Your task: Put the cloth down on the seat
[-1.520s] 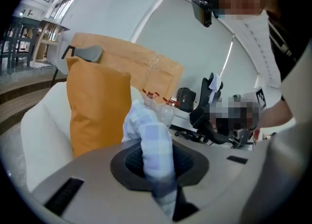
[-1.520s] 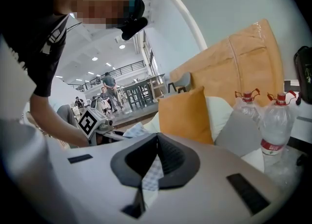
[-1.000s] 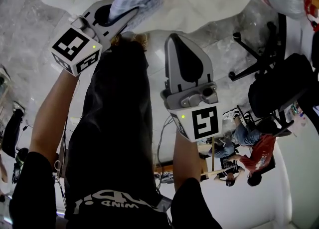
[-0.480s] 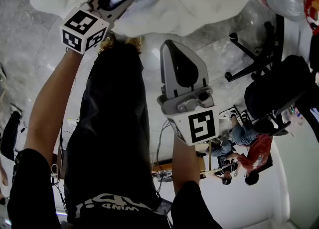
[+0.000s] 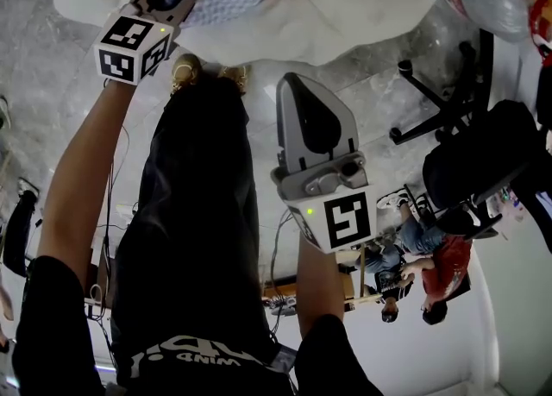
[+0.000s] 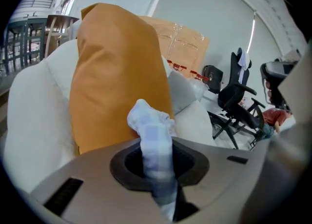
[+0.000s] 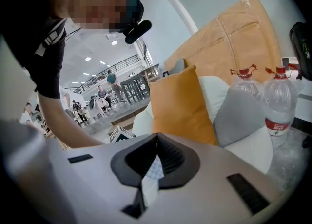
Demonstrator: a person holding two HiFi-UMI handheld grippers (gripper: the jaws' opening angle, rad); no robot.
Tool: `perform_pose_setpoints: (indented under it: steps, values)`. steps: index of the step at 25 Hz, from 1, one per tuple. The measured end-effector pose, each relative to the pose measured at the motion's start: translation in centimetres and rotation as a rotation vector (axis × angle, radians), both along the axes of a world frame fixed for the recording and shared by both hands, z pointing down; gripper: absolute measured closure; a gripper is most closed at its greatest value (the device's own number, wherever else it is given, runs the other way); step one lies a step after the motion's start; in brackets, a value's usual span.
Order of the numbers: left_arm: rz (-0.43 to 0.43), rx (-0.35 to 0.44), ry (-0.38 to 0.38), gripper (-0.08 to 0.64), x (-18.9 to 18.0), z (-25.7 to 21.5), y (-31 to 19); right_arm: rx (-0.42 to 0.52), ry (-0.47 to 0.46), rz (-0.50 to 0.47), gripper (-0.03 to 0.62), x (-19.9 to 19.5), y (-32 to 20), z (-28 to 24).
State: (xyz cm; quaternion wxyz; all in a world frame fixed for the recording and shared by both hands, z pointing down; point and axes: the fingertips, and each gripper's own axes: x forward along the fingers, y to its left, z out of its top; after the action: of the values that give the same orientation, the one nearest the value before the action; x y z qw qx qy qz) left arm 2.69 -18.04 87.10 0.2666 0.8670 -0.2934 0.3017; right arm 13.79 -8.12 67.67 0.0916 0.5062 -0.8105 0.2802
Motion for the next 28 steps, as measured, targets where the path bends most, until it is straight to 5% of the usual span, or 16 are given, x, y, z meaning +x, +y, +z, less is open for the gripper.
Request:
perform_pose_setpoints:
  steps: [8, 18, 28]
  values:
    - [0.003, -0.006, -0.039, 0.479, -0.6, 0.9, -0.7, -0.022, -0.007, 0.008, 0.571, 0.2, -0.2, 0.5]
    - [-0.065, -0.027, -0.101, 0.222, -3.6, 1.1, -1.6, -0.015, -0.025, -0.015, 0.571, -1.1, -0.5, -0.6]
    - [-0.093, -0.003, -0.126, 0.166, -6.1, -1.0, -1.9, 0.002, -0.023, -0.027, 0.571, -2.6, -0.8, -2.3]
